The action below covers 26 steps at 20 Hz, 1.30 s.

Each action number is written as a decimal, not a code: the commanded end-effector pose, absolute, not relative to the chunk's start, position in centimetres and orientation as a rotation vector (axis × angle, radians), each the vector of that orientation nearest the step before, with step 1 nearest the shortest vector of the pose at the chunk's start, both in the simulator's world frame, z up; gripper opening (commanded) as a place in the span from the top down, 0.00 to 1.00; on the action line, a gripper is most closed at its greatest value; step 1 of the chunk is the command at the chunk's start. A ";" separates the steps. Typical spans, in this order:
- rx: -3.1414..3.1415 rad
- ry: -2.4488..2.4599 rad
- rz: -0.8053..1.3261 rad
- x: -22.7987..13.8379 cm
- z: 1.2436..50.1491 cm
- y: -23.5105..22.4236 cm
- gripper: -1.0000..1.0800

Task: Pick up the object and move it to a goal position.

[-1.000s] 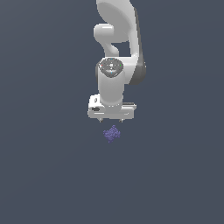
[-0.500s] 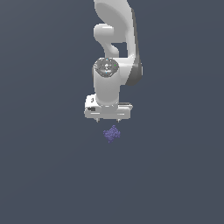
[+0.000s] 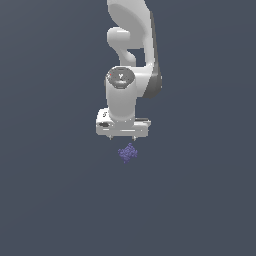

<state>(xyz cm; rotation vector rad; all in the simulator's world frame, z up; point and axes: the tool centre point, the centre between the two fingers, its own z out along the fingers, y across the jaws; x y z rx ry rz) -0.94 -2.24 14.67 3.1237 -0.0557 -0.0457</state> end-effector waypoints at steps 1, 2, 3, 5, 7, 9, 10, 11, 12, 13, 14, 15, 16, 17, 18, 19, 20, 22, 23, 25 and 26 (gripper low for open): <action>3.124 -0.089 -0.045 -0.9 14.5 -2.2 0.04; 3.123 -0.107 -0.044 -0.9 14.5 -2.1 0.04; 3.123 -0.126 -0.044 -0.9 14.4 -2.1 0.04; 3.122 -0.171 -0.042 -0.8 14.2 -2.0 0.04; 3.119 -0.224 -0.041 -0.7 14.0 -1.9 0.04; 3.115 -0.286 -0.039 -0.7 13.8 -1.8 0.04; 3.113 -0.319 -0.038 -0.6 13.6 -1.8 0.04; 3.109 -0.355 -0.037 -0.6 13.5 -1.7 0.04; 3.105 -0.393 -0.036 -0.5 13.4 -1.7 0.04; 3.101 -0.433 -0.035 -0.5 13.2 -1.6 0.04; 3.095 -0.475 -0.034 -0.4 13.0 -1.5 0.04; 3.089 -0.517 -0.032 -0.4 12.9 -1.4 0.04; 3.082 -0.559 -0.031 -0.3 12.7 -1.4 0.04; 3.075 -0.601 -0.030 -0.3 12.6 -1.3 0.04; 3.067 -0.642 -0.029 -0.2 12.4 -1.2 0.04; 3.059 -0.684 -0.028 -0.2 12.2 -1.2 0.04; 3.050 -0.726 -0.027 -0.1 12.1 -1.1 0.04; 3.030 -0.808 -0.024 -0.1 11.8 -1.0 0.04; 3.019 -0.849 -0.023 0.0 11.6 -0.9 0.04; 2.996 -0.931 -0.020 0.1 11.3 -0.8 0.04; 2.983 -0.972 -0.019 0.1 11.1 -0.7 0.04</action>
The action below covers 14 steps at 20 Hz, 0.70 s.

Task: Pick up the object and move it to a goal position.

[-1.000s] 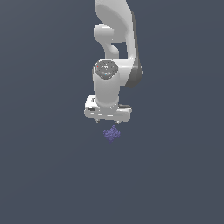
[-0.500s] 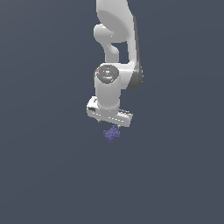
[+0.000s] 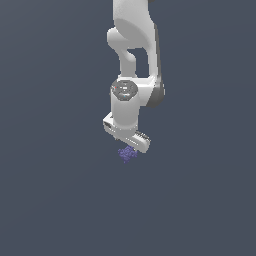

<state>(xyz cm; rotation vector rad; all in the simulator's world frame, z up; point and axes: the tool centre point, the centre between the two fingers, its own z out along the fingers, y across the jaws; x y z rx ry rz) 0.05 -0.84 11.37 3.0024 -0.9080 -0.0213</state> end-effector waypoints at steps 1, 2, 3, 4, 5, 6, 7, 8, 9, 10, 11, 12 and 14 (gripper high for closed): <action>2.970 -1.012 -0.018 0.2 11.0 -0.7 0.04; 2.956 -1.052 -0.017 0.2 10.8 -0.6 0.04; 2.942 -1.092 -0.015 0.3 10.6 -0.6 0.04; 2.928 -1.132 -0.014 0.3 10.5 -0.5 0.04; 2.913 -1.169 -0.013 0.3 10.3 -0.5 0.04; 2.899 -1.204 -0.011 0.4 10.2 -0.4 0.04; 2.886 -1.237 -0.010 0.4 10.1 -0.4 0.04; 2.873 -1.268 -0.009 0.4 10.0 -0.3 0.04; 2.860 -1.296 -0.008 0.5 9.8 -0.3 0.04; 2.848 -1.323 -0.007 0.5 9.7 -0.2 0.04; 2.837 -1.348 -0.006 0.5 9.6 -0.2 0.04; 2.826 -1.370 -0.005 0.5 9.5 -0.2 0.04; 2.807 -1.409 -0.003 0.6 9.4 -0.1 0.04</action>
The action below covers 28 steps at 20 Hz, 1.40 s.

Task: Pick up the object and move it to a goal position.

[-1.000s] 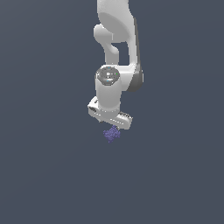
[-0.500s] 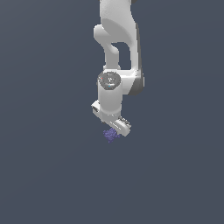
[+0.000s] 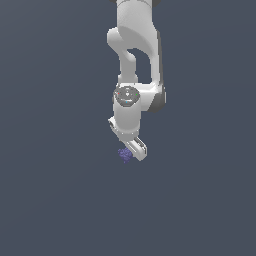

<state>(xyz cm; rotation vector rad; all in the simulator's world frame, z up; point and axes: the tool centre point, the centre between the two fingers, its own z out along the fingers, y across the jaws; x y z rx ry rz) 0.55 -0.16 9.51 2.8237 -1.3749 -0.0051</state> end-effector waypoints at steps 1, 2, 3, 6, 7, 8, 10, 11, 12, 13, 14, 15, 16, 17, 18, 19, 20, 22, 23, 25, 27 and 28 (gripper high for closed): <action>2.799 -1.425 -0.003 0.6 9.3 -0.1 0.04; 2.792 -1.440 -0.002 0.6 9.3 -0.1 0.04; 2.786 -1.452 -0.002 0.6 9.2 -0.1 0.04; 2.772 -1.478 0.000 0.7 9.1 0.0 0.04; 2.770 -1.483 0.000 0.7 9.1 0.0 0.04; 2.768 -1.486 0.000 0.7 9.1 0.0 0.04; 2.771 -1.480 -0.001 0.7 9.1 0.0 0.04; 2.771 -1.480 -0.001 0.7 9.0 0.0 0.04; 2.771 -1.480 -0.001 0.7 8.9 0.0 0.04; 2.771 -1.481 -0.001 0.6 8.7 0.0 0.04; 2.771 -1.481 -0.001 0.6 8.5 0.0 0.04; 2.770 -1.482 0.000 0.6 8.1 0.0 0.04; 2.770 -1.482 0.000 0.6 7.7 0.0 0.04; 2.769 -1.483 0.000 0.6 7.2 0.0 0.04; 2.769 -1.484 0.000 0.6 6.7 0.0 0.04; 2.769 -1.485 0.000 0.6 6.1 0.0 0.04; 2.768 -1.485 0.000 0.5 5.6 0.0 0.04; 2.768 -1.486 0.000 0.5 4.8 0.0 0.04; 2.767 -1.487 0.000 0.5 4.5 0.0 0.04; 2.767 -1.487 0.000 0.6 4.1 0.0 0.04; 2.767 -1.487 0.000 0.7 4.1 0.0 0.04; 2.767 -1.487 0.000 0.7 4.1 0.0 1.00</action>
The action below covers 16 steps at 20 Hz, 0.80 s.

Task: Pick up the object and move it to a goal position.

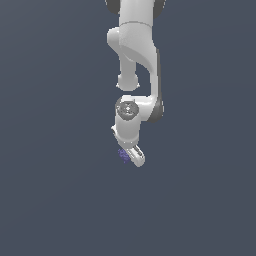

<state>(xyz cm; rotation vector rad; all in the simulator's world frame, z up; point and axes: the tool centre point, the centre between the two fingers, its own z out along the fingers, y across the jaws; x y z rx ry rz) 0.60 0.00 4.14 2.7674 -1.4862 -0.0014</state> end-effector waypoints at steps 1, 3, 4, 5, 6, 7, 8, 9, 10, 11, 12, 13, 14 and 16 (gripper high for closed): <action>2.767 -1.487 0.000 0.7 4.1 0.0 1.00; 2.767 -1.487 0.000 0.7 4.1 0.0 1.00; 2.767 -1.487 0.000 0.7 4.1 0.0 1.00; 2.767 -1.487 0.000 0.7 4.1 0.0 1.00; 2.767 -1.487 0.000 0.7 4.1 0.0 1.00; 2.767 -1.487 0.000 0.7 4.1 0.0 1.00; 2.767 -1.487 0.000 0.7 4.1 0.0 1.00; 2.767 -1.487 0.000 0.7 4.1 0.0 1.00; 2.767 -1.489 0.002 0.7 4.1 -0.1 1.00; 2.767 -1.489 0.002 0.7 4.2 -0.1 1.00; 2.767 -1.489 0.002 0.7 4.2 -0.2 1.00; 2.767 -1.489 0.002 0.6 4.4 -0.2 1.00; 2.767 -1.489 0.002 0.6 4.6 -0.3 1.00; 2.767 -1.489 0.002 0.5 5.1 -0.5 1.00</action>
